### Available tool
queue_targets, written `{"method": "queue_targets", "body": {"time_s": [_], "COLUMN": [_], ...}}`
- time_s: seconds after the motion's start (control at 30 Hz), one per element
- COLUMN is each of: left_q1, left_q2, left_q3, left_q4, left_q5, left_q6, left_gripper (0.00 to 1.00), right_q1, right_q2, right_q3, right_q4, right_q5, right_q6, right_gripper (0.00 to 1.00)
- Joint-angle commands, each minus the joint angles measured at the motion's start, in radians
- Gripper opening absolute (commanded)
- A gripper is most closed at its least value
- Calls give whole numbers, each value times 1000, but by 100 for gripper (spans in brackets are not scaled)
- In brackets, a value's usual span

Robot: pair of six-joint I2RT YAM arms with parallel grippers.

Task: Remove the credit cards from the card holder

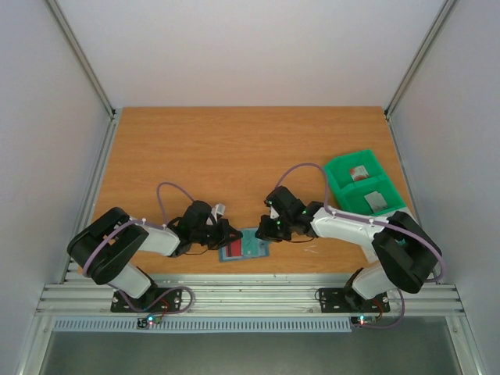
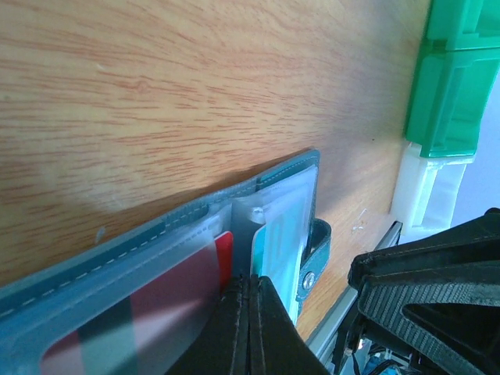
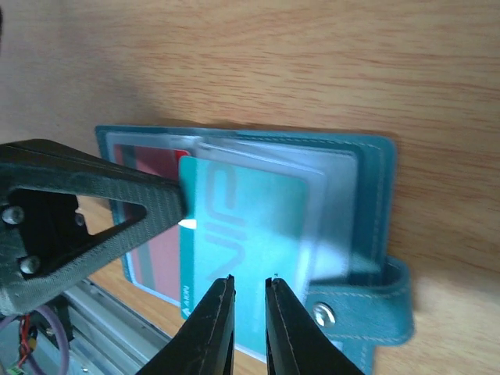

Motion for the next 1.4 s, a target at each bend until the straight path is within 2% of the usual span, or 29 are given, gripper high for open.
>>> {"method": "queue_targets", "body": {"time_s": [0.0, 0.17, 0.3, 0.43, 0.77, 1.07, 1.2, 1.37], "left_q1": [3, 4, 2, 2, 6, 7, 7, 8], "left_q2": [2, -17, -36, -68, -205, -244, -244, -202], "left_q3": [18, 25, 60, 76, 115, 98, 67, 47], "left_q4": [46, 8, -146, -224, -463, -441, -382, -283], "left_q5": [17, 9, -5, -12, -79, -83, -101, -95], "left_q6": [1, -2, 62, 89, 179, 162, 116, 94], "left_gripper": [0, 0, 0, 0, 1, 1, 22, 26], "right_q1": [18, 20, 20, 20, 20, 20, 20, 20], "right_q2": [49, 95, 147, 187, 183, 139, 124, 124], "right_q3": [46, 57, 81, 84, 82, 68, 60, 52], "right_q4": [50, 19, -46, -80, -128, -92, -73, -67], "right_q5": [-42, 12, 81, 109, 166, 132, 103, 107], "right_q6": [15, -1, -39, -48, -51, -48, -42, -41], "right_gripper": [12, 12, 9, 8, 6, 6, 6, 6]}}
